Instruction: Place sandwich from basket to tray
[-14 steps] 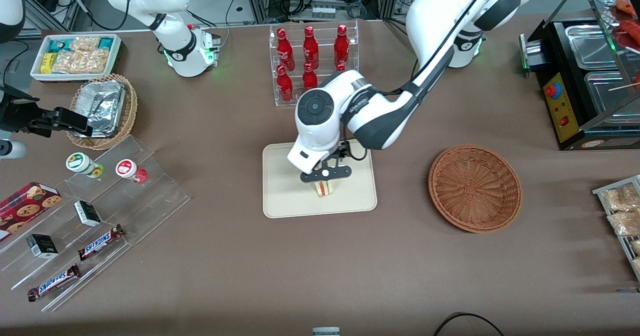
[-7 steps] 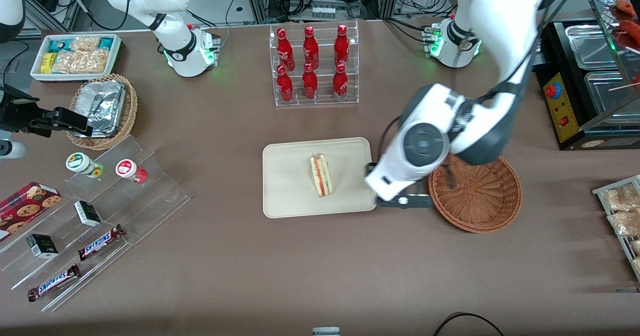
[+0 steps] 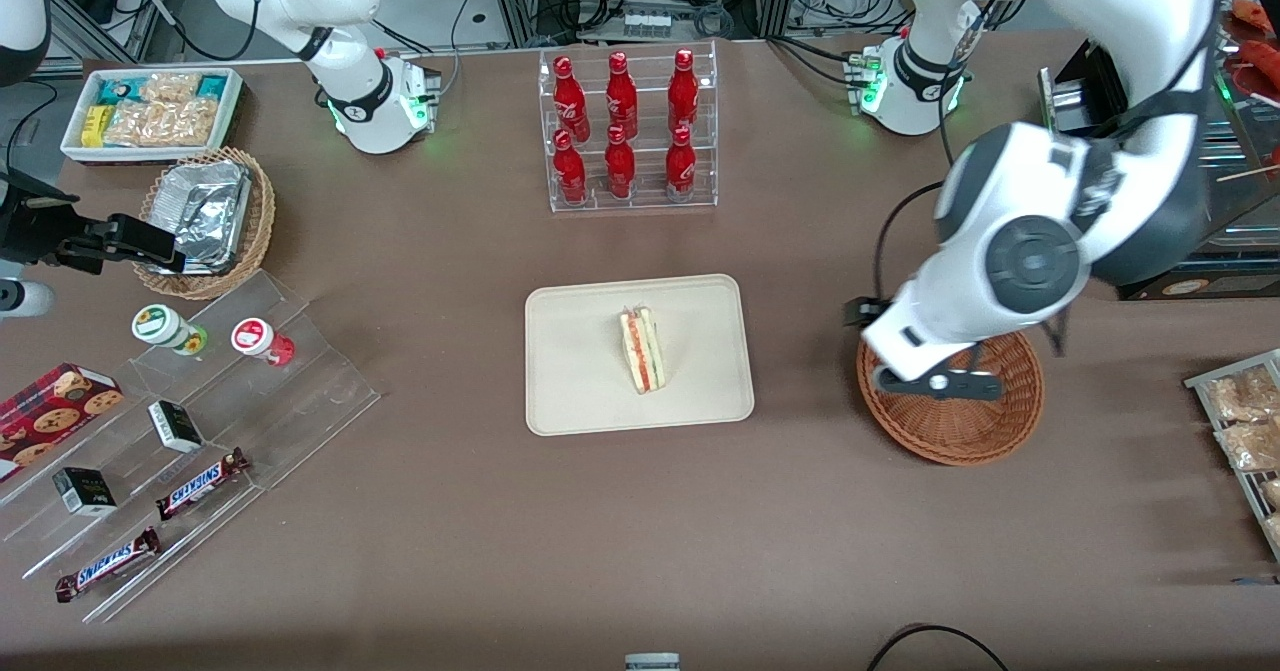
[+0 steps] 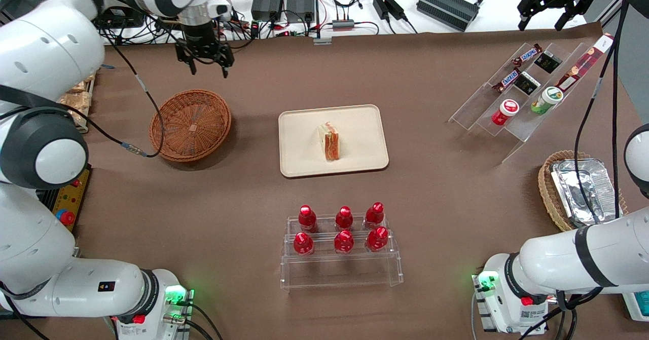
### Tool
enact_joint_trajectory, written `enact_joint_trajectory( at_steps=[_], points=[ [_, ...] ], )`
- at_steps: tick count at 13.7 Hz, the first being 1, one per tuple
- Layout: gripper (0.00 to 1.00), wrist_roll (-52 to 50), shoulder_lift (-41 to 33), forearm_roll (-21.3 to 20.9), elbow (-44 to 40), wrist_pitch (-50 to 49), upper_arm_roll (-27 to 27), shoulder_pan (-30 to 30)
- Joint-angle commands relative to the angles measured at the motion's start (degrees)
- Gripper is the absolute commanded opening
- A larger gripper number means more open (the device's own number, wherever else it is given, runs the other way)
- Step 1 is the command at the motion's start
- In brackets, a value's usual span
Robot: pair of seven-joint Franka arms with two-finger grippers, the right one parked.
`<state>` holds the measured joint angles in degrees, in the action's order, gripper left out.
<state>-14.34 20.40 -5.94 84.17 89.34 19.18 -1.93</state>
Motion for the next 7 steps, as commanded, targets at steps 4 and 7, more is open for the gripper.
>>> enact_joint_trajectory(
  at_steps=[4,7],
  points=[
    [1.00,3.97,-8.61,1.36,3.71,-5.41,0.06,2.99],
    [1.00,4.85,-14.14,2.33,8.80,-5.23,-2.56,2.20]
  ],
)
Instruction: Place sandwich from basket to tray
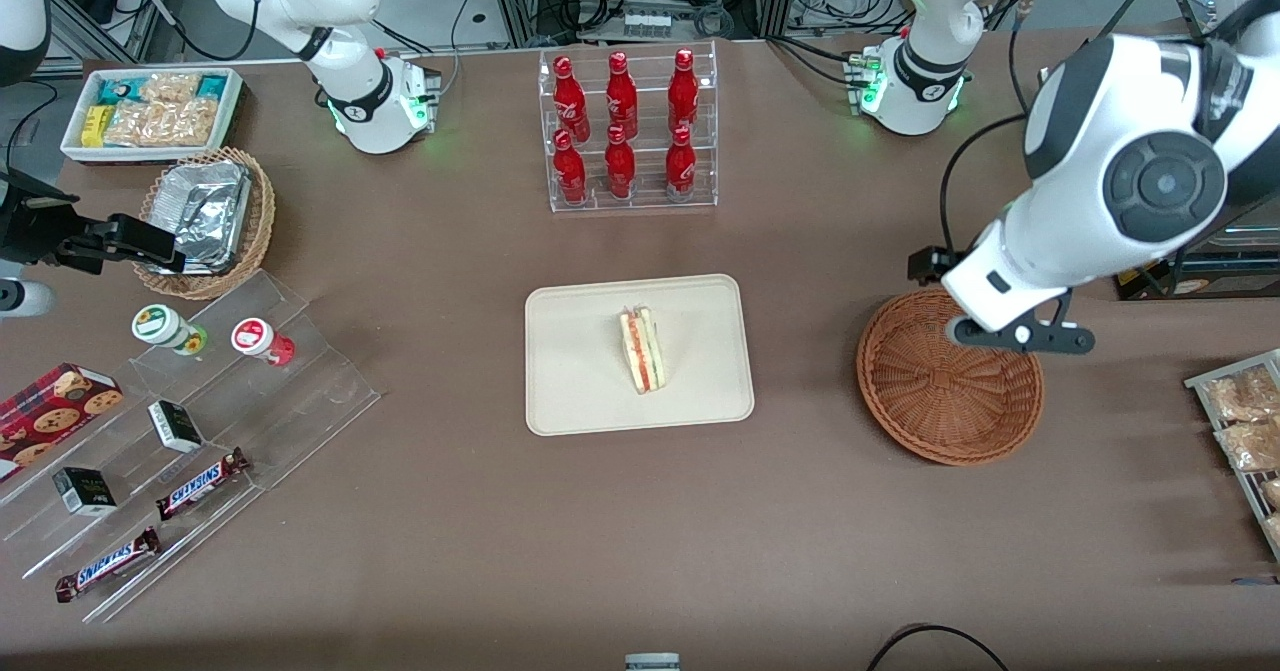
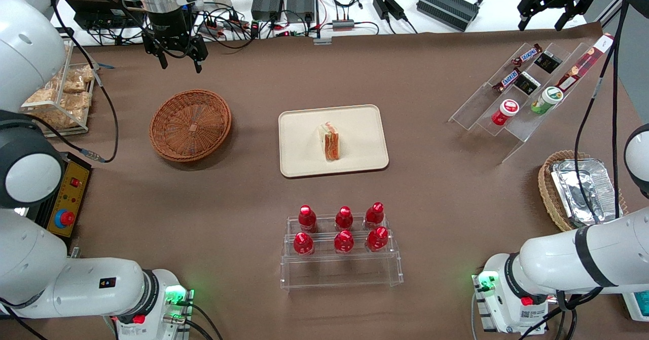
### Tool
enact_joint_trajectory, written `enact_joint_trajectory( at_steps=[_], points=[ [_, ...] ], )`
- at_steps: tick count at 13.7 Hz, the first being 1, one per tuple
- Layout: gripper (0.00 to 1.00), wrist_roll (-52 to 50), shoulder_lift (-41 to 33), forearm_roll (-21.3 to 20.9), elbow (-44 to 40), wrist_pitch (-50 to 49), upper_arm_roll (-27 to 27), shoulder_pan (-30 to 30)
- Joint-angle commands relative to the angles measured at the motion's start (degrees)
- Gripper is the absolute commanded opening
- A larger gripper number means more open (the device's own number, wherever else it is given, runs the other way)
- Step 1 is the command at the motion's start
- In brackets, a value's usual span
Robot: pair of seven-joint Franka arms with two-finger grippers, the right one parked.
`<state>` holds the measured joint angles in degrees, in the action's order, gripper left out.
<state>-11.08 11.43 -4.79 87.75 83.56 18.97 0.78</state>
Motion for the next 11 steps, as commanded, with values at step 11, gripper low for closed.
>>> enact_joint_trajectory(
  at_steps=[11],
  points=[
    [1.00,6.25,-9.76,3.83,1.28,-7.88,-14.30,-0.78]
  ],
)
